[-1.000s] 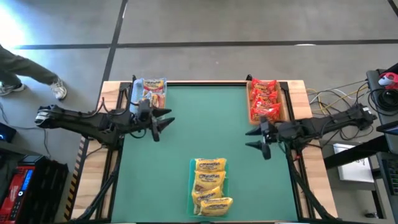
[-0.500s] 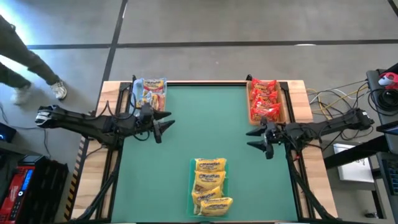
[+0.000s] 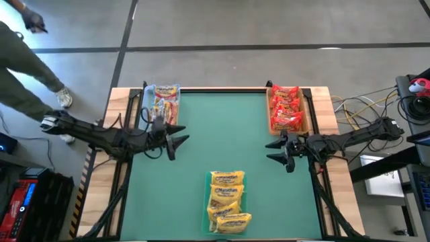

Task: Sort Maruchan noodles
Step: Return to Home Position

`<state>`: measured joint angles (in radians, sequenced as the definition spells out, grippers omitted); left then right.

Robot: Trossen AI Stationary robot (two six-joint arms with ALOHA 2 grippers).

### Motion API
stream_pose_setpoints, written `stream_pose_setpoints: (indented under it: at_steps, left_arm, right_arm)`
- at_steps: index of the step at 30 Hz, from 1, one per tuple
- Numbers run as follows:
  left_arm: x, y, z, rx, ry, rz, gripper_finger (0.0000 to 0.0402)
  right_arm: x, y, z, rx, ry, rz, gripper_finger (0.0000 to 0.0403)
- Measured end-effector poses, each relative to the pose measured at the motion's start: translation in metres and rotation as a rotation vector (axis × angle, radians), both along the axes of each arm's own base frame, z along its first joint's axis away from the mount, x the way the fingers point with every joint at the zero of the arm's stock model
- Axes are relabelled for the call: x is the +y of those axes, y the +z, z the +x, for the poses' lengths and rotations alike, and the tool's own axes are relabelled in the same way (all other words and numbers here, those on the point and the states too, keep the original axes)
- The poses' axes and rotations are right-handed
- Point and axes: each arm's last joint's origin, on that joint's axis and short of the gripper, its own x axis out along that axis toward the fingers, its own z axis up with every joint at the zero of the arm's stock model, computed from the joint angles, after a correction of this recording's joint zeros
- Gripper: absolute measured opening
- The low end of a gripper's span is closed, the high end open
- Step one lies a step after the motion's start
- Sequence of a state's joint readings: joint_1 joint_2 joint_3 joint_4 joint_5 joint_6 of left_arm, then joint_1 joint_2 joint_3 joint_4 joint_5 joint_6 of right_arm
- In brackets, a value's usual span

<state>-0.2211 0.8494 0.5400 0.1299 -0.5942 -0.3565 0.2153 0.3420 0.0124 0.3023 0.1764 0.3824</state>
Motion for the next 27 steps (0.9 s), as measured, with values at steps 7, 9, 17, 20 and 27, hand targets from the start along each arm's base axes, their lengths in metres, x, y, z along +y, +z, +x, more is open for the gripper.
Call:
stream_pose_setpoints:
  at_steps: [7,9,17,20,27]
  left_arm:
    - [-0.016,-0.014,0.008,0.017,-0.025,0.020,0.0199]
    - [-0.016,-0.022,0.010,0.029,-0.006,0.030,0.0199]
    - [-0.010,-0.030,-0.006,-0.001,0.044,0.035,0.0199]
    - [-0.005,-0.031,-0.019,-0.038,0.054,0.029,0.0199]
    - [0.003,-0.055,-0.046,-0.114,0.072,-0.043,0.0199]
  right_arm:
    - [0.000,-0.002,0.000,0.016,0.000,-0.002,0.0226]
    - [0.000,-0.002,0.000,0.016,0.000,-0.002,0.0226]
    - [0.000,-0.002,0.000,0.019,-0.001,0.008,0.0226]
    - [0.000,-0.003,0.000,0.030,-0.001,0.005,0.0226]
    - [0.000,-0.012,-0.001,0.119,-0.001,-0.014,0.0226]
